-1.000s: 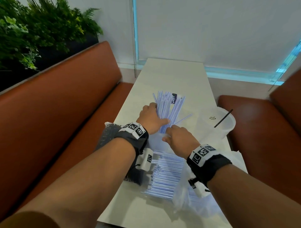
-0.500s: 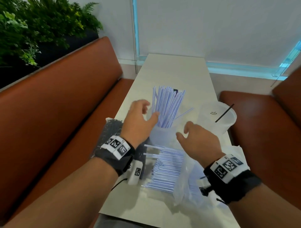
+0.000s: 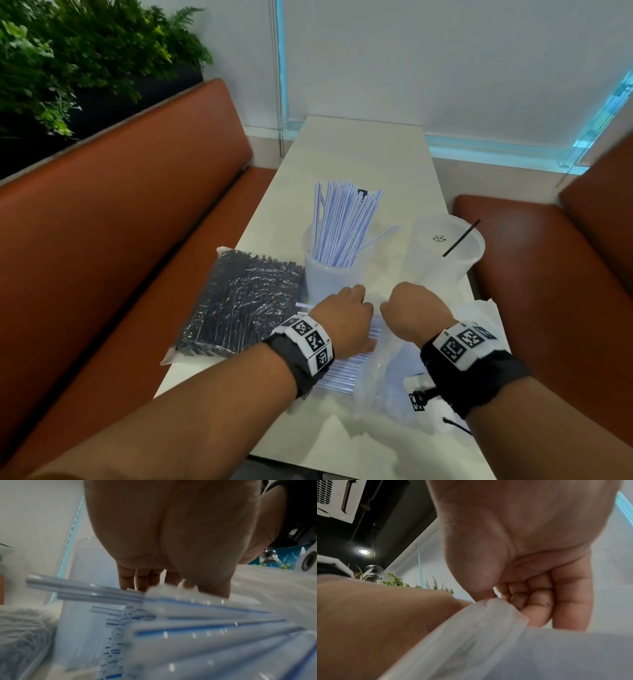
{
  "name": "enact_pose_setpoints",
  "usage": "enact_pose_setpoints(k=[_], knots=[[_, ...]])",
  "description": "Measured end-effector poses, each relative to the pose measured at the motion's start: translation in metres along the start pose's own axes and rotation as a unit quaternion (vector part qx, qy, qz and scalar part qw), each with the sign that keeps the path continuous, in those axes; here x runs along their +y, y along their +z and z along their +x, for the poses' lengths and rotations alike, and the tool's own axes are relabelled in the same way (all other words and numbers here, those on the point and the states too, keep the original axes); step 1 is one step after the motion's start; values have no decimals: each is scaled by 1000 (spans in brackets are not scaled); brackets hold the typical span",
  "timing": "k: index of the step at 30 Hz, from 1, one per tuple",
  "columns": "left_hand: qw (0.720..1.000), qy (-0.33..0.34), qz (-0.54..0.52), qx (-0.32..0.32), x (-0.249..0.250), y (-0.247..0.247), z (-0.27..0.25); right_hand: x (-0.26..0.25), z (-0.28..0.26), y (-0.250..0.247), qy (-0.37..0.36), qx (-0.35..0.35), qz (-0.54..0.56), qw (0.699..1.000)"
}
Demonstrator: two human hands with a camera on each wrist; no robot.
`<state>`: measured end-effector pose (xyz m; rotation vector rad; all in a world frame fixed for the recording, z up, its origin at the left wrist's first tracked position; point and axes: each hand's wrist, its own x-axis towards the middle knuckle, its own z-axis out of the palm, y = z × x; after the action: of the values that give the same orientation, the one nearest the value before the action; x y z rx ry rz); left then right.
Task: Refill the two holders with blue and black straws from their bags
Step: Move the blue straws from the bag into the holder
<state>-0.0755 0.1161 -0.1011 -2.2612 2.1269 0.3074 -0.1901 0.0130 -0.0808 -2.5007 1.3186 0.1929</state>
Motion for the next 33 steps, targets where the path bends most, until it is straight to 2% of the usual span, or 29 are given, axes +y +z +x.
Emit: enact_pose_setpoints(k=[8,15,19,22,27,33], knots=[[998,25,20,-55,7,4,5,-1,1,4,-25,-35,-27,999],[997,28,75,-7,-2,-6,3,1,-5,-4,-13,32,7,999],[994,1,107,-27,-14,-14,-4,-1,-5,-6,-38,23,16,999],[992,-8,123,-23,-34,-18,-15,-1,-4,-6,-39,20,15,999],[993,21,119,11,-86,-20,-36,6,1,-3,-35,21,47,998],[993,-52,96,40,-148,-15,-65,12,7,2,-33,35,110,993]])
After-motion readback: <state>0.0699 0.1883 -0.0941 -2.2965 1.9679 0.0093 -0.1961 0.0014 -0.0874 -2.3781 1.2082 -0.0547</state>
